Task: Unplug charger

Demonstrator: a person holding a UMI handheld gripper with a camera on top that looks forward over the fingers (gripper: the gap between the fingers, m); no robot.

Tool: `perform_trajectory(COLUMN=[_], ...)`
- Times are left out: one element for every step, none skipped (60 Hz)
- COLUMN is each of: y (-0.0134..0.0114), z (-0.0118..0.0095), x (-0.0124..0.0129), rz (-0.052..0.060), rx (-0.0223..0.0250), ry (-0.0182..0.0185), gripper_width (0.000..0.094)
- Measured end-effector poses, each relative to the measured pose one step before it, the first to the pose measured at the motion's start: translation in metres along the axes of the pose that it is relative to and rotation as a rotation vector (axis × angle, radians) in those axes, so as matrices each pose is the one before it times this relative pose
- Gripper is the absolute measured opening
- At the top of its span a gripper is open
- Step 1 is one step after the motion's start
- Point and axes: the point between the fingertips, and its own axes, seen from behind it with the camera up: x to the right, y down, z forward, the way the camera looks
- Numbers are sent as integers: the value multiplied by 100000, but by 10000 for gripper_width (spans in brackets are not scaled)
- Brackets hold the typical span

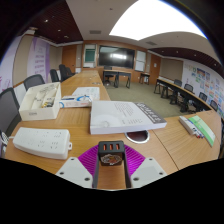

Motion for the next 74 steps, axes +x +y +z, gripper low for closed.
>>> perform_trajectory(y=[68,58,99,60,29,23,21,59,68,403,-71,18,41,42,28,20,-6,-5,18,-33,-35,-91,-95,-89,-75,-74,-89,-95,79,-133,-150,-153,-164,-164,-135,-80,-72,-71,2,164,-24,-15,7,38,45,173,-6,18,28,-14,-20,-40,10,311,-19,16,-13,-28,5,-64,-39,-118,-52,4,5,51,63,45,278,-54,-98,-101,-57,-22], z=[-129,-181,-184,-230,-248,-293,-349,-288,-371,-666,-485,-474,-553,-536,-571,-608,-643,-675,-701,-931,-882,-841,-889,-916,-964,-1009,-999,-1003,-26,-1123,-1112,-1111,-1139,-1192,-1180,-1133,-1144,-1102,-652,-176,-983,-985,-1026,-961,-887,-715,-776,-720,-700,-687,-654,-595,-612,-119,-416,-353,-382,-338,-333,-284,-709,-214,-200,-184,-166,-137,-108,-89,-263,-104,-45,-31,-30,-46], x=[23,-33,15,-48,-135,-173,-182,-106,-149,733,-692,-245,41,126,71,68,90,90,89,-9,-22,46,103,123,82,67,44,50,160,66,0,-30,-27,10,70,52,36,2,-91,227,10,30,108,104,114,-19,41,65,53,59,48,31,57,-53,-80,-64,0,-8,-32,-90,-5,-147,-118,-112,-107,-97,-64,-58,253,18,41,13,-5,10], rz=[-419,-367,-305,-155,-137,-111,-27,-53,29,-178,12,-68,85,11,22,-48,-118,-189,-184,-176,-347,-293,-215,-109,-59,-68,-59,-12,-117,-118,-199,-295,-454,-454,-511,-511,-544,-540,-471,-440,-389,-365,-311,-185,-74,28,-24,-13,92,259,335,416,414,306,279,179,153,224,167,8,-13,-8,168,313,291,246,252,302,284,206,97,-87,-261,-321], rx=[48,-331,-444,-357,-354,-384,-358,-457,-554,-485,-554,-343,-264,-318,-277,-229,-155,-197,-251,-289,37,199,229,228,169,115,118,163,204,314,395,431,423,469,489,415,332,291,219,146,-32,-23,50,7,-125,-39,-88,-36,-18,149,233,207,52,111,20,96,192,160,116,223,287,284,182,4,-108,-154,-254,-224,83,30,227,384,248,62], ry=[-76,-170,-174,-250,-432,-526,-559,-564,-498,-485,-173,-529,-203,370,174,212,362,354,377,-38,283,273,391,494,412,215,92,80,3,104,-18,-79,-35,25,36,-4,-66,-101,84,56,34,13,26,127,129,62,-38,5,89,149,178,153,125,61,-138,-100,64,231,164,-75,-276,-288,-211,-180,-145,-116,-84,-19,-76,96,114,145,92,29], gripper_width=[382,402,430,465,508,566,625,682,740,793,843,869,858,847,845,849,854,850,849,853,853,853,852,852,853,854,854,853,855,852,852,852,850,850,851,852,851,853,852,850,850,848,851,850,849,850,851,851,850,849,849,849,849,851,852,850,849,852,853,854,852,856,857,853,853,853,853,853,853,857,855,856,856,853])
